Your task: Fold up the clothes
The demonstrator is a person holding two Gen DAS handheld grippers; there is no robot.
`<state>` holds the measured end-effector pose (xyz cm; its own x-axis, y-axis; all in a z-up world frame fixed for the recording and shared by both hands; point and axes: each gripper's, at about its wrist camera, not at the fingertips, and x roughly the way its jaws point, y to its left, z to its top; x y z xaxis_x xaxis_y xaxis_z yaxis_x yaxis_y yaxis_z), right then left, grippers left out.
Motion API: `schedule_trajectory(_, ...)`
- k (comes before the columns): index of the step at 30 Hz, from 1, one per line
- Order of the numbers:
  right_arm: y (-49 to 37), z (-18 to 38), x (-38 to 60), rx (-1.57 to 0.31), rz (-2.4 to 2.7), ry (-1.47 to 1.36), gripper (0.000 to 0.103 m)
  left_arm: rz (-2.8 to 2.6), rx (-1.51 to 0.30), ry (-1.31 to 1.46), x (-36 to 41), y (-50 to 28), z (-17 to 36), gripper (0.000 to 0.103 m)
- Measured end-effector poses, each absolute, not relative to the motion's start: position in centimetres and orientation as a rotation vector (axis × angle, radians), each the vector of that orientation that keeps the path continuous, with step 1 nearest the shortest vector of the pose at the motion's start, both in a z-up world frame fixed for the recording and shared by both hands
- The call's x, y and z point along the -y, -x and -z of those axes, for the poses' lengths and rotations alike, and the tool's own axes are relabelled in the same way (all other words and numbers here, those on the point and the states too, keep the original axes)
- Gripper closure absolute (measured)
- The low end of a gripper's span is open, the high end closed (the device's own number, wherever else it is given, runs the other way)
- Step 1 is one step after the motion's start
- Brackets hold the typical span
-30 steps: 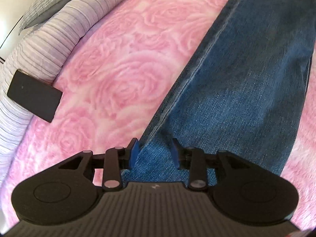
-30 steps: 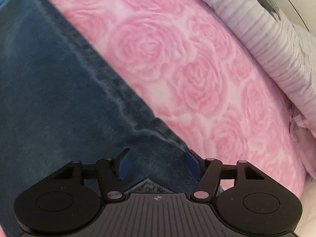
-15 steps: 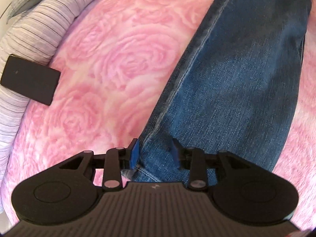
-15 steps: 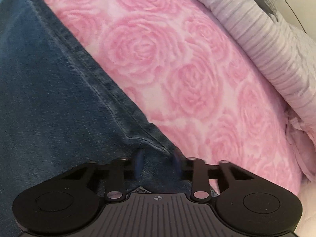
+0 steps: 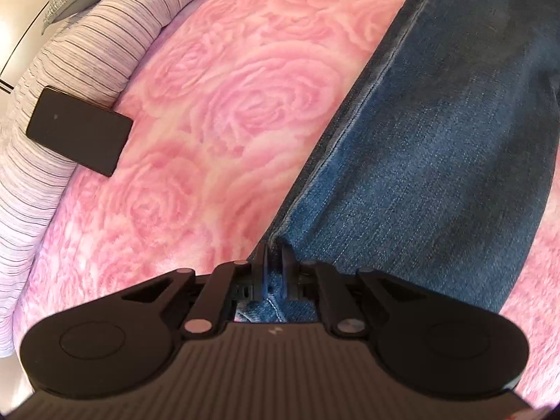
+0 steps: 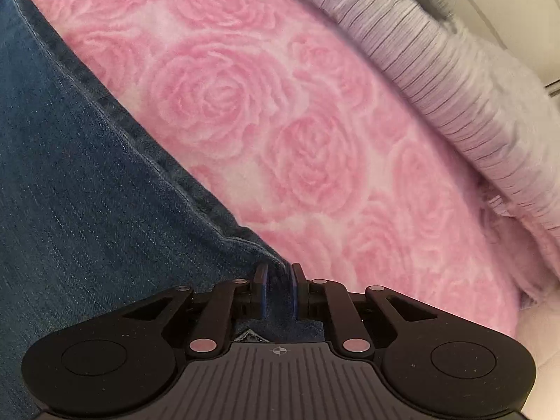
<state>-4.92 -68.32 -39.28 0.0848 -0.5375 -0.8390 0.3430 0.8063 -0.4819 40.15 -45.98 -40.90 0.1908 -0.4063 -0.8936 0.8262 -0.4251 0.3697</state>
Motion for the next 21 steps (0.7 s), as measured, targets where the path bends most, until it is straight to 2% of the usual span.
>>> schedule_trajectory(4, 5.0, 39.0, 67.0, -1.311, 0.73, 0.175, 0.091, 1.427, -0.457, -1.409, 45.4, -40.8, 40.0, 0.092)
schedule_trajectory(6, 5.2, 38.6, 65.3, -1.302, 0.737, 0.149, 0.091, 1.398, -0.467, -1.41, 44.8, -41.2, 39.5, 0.081)
schedule_trajectory(7, 5.4, 38.8, 64.0, -1.295, 0.73, 0.146, 0.091, 1.383, -0.47, -1.412, 44.3, -41.3, 39.1, 0.079)
schedule_trajectory(13, 6.3, 42.3, 59.0, -1.357, 0.735, 0.074, 0.091, 1.324, -0.484, -1.413, 40.3, -41.8, 37.0, 0.078)
schedule_trajectory(20, 3.2, 39.9, 53.8, -1.238, 0.802, 0.109, 0.09, 1.415, -0.49, -1.338, 35.7, -39.6, 35.6, 0.078)
schedule_trajectory(21, 2.5, 39.5, 52.8, -1.225, 0.789, 0.112, 0.084, 1.443, -0.466, -1.34, 35.4, -39.1, 35.9, 0.078)
